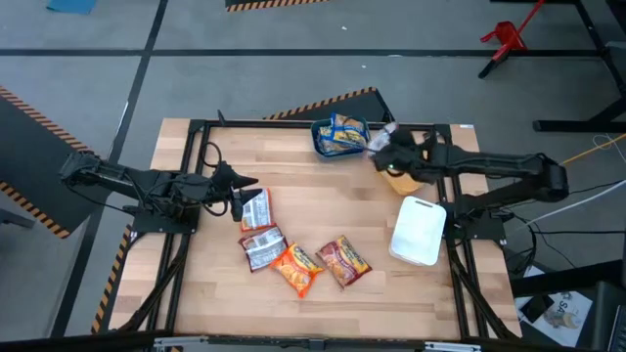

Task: Sort Maruchan noodles
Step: Put the top red noodle pack into the yellow bin

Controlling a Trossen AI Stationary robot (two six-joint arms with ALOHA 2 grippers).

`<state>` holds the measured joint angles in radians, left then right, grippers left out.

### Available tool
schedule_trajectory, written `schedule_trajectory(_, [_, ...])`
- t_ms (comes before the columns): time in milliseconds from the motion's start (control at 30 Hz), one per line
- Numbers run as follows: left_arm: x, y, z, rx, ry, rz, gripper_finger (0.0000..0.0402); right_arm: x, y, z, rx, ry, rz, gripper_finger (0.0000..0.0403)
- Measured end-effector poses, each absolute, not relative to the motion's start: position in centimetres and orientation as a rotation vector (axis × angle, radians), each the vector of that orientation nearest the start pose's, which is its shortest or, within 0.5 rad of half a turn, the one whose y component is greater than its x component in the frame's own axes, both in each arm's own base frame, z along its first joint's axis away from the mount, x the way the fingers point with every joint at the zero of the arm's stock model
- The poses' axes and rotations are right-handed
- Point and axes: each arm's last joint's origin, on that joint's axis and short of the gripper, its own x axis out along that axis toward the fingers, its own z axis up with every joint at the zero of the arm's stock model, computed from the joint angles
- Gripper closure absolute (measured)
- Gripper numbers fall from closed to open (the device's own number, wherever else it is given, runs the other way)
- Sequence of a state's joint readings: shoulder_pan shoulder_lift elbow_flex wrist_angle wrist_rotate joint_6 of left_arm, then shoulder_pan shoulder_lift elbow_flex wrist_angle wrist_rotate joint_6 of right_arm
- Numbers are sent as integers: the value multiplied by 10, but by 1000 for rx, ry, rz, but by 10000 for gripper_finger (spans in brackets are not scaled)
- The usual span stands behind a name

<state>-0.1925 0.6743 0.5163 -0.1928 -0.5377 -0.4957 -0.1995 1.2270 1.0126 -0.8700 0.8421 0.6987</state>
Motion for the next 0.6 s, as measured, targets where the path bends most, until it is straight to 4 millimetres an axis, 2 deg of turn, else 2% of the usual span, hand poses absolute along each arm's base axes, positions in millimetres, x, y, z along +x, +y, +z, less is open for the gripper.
schedule_trajectory(100, [152, -15, 257, -360, 237, 414, 232, 209, -75, 277, 244, 655, -1345, 403])
schedule_trajectory(400, [152, -15, 257, -359, 237, 414, 232, 189, -93, 240, 370, 632, -1538, 403])
schedule_trajectory(600, [152, -15, 257, -359, 237, 415, 232, 185, -92, 223, 407, 628, -1544, 403])
